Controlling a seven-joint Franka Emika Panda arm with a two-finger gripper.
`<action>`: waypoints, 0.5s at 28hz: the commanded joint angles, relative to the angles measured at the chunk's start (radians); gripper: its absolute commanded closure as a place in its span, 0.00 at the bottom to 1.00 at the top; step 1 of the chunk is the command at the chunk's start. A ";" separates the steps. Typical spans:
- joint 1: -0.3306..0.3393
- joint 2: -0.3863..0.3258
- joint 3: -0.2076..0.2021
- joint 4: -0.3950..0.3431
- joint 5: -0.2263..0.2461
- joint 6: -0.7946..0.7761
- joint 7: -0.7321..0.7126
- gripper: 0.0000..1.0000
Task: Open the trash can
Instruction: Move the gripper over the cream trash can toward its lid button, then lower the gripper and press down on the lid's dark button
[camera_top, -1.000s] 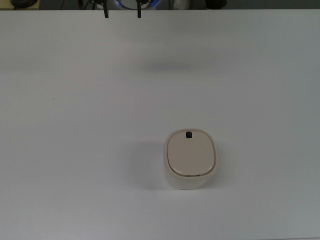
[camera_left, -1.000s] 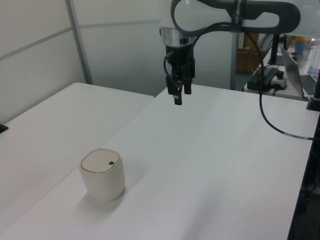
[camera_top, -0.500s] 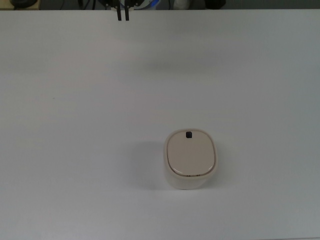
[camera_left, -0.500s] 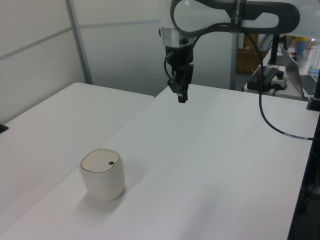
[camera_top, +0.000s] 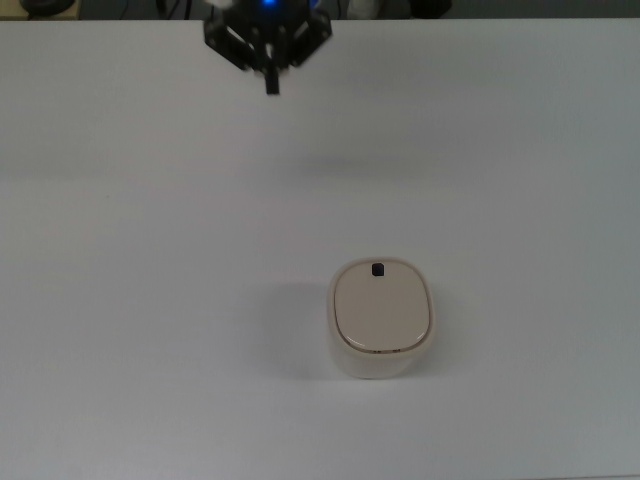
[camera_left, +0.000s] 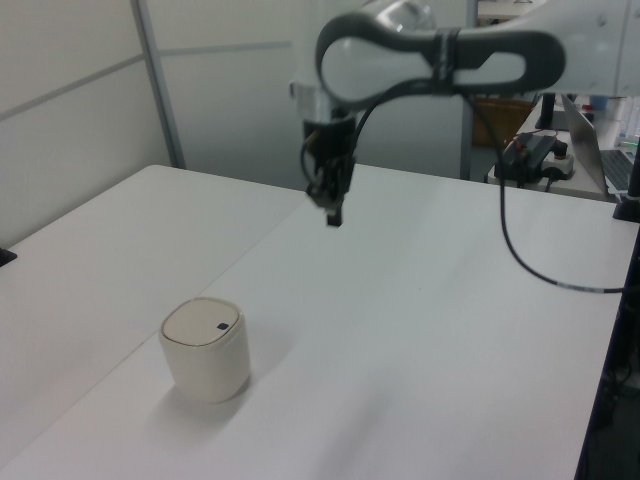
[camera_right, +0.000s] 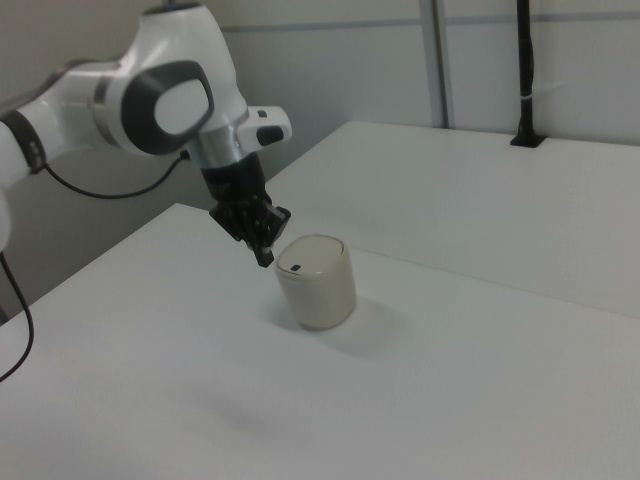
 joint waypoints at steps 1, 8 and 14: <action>0.036 0.080 -0.004 0.036 -0.003 0.053 -0.018 1.00; 0.092 0.189 -0.004 0.044 -0.005 0.266 0.013 1.00; 0.099 0.252 -0.004 0.044 -0.003 0.429 0.039 1.00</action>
